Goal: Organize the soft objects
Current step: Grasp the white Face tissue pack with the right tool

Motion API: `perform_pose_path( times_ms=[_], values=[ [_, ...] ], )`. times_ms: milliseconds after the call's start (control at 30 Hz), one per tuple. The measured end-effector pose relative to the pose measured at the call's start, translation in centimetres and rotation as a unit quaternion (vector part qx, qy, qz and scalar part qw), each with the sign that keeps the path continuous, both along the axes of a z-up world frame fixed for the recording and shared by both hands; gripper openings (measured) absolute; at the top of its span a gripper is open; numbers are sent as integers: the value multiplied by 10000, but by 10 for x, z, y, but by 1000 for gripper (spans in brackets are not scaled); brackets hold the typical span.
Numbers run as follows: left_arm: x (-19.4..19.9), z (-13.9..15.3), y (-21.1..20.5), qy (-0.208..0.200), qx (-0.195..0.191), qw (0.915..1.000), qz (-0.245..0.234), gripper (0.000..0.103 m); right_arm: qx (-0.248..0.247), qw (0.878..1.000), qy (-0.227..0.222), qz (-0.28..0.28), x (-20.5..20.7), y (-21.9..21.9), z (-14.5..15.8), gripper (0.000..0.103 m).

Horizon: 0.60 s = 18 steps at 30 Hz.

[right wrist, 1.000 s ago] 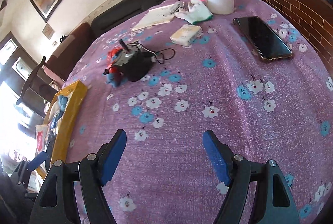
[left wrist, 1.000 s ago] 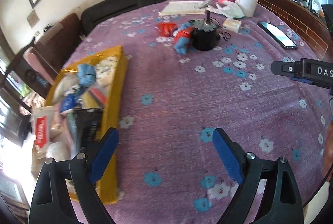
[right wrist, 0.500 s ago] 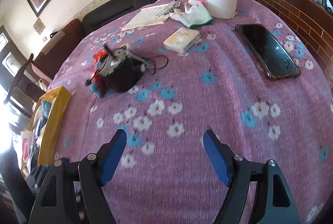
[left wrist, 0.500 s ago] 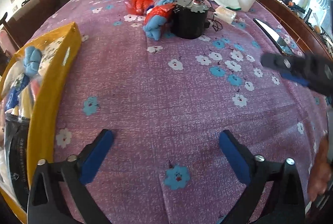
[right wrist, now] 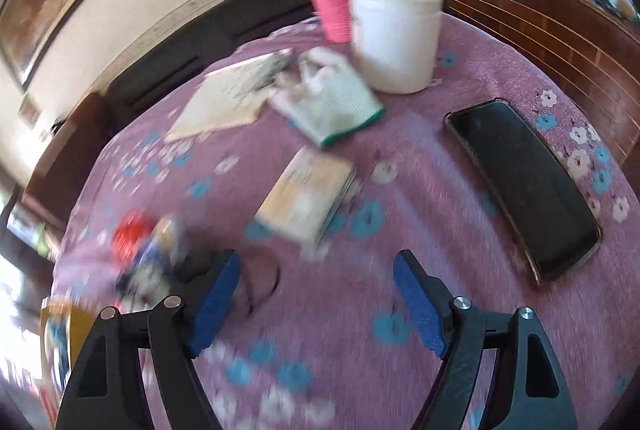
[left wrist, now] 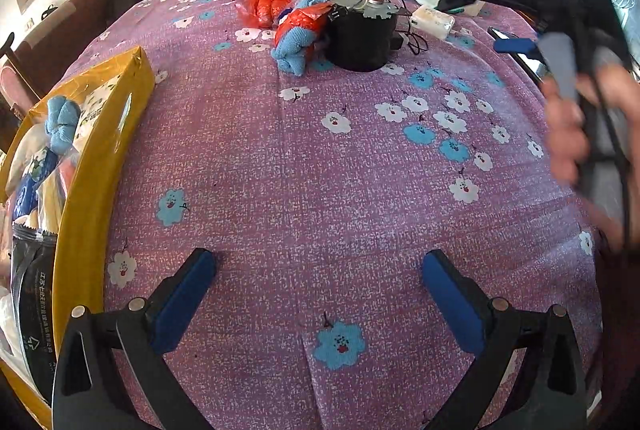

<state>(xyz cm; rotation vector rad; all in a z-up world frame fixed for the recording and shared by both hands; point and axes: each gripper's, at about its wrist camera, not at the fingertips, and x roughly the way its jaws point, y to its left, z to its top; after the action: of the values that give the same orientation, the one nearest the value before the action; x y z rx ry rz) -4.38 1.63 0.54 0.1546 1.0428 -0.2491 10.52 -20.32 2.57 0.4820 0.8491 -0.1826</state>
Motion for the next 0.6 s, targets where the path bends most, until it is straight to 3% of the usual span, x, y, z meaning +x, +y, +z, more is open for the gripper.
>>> perform_pose_path(
  times_ms=[267,367,400,500,600],
  values=[
    [2,0,-1,-8,9,10000,34,103,174,9997,-7,-188,49,-7,-16,87],
    [2,0,-1,-11,11,10000,33,103,-157,9999,-40,34,56,4,-18,90],
    [2,0,-1,-10,12,10000,32,103,-260,9996,-23,140,58,6,-18,88],
    [2,-1,-2,-4,10,10000,28,103,-553,9983,64,188,56,6,-19,53],
    [4,0,-2,111,31,9999,-76,103,-398,9989,99,231,53,0,-19,50]
  ],
)
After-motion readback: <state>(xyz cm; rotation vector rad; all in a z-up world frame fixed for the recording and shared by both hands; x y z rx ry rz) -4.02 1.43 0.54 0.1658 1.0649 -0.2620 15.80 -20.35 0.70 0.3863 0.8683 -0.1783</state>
